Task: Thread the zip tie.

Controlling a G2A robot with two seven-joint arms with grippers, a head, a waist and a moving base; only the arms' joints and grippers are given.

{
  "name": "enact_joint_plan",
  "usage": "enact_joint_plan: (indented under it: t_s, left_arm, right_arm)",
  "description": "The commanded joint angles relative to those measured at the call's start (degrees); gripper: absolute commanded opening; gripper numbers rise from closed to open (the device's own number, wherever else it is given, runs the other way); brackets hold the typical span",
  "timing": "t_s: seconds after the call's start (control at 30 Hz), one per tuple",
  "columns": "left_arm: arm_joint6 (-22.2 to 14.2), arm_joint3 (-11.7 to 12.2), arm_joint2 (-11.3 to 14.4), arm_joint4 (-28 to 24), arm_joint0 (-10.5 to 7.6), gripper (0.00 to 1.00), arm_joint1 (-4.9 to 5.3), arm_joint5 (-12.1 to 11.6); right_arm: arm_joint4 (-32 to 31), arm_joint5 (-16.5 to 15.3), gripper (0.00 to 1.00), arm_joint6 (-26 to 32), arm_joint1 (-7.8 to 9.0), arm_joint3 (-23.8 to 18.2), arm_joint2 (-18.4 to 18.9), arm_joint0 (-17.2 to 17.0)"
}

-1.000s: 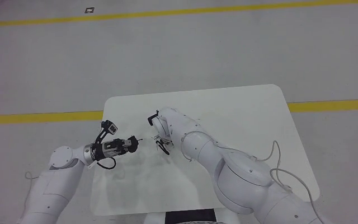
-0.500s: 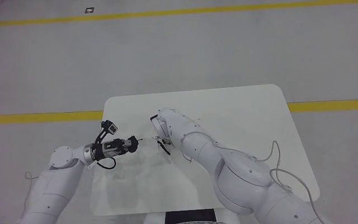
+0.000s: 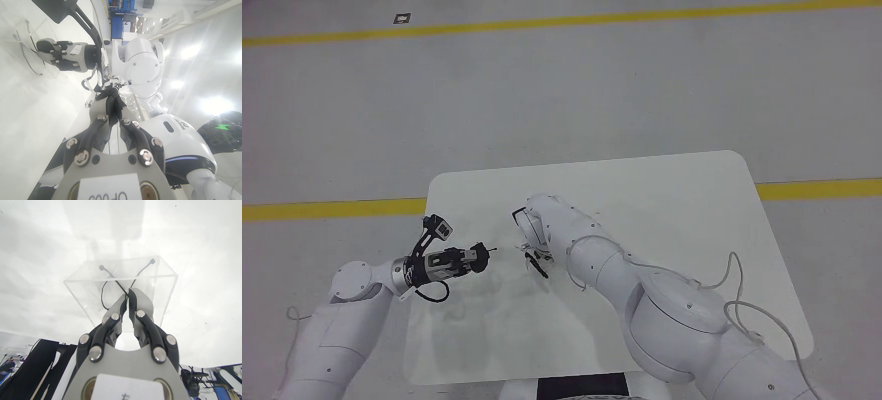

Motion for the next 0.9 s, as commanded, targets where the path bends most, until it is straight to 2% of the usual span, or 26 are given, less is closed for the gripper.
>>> enact_joint_plan:
  t_s: [0.0,0.53,0.87]
  left_arm:
    - [0.0,0.0,0.0,0.0,0.0,0.0,0.0,0.0]
    - [0.0,0.0,0.0,0.0,0.0,0.0,0.0,0.0]
    - [0.0,0.0,0.0,0.0,0.0,0.0,0.0,0.0]
  right_arm:
    - [-0.1,0.1,0.0,0.0,0.01,0.0,0.0,0.0]
    - [0.2,-0.6,0.0,2.0,-0.03,-1.8,1.2,2.5]
    - [3.8,-2.9,0.0,4.0,0.75,-2.1,4.7,4.9]
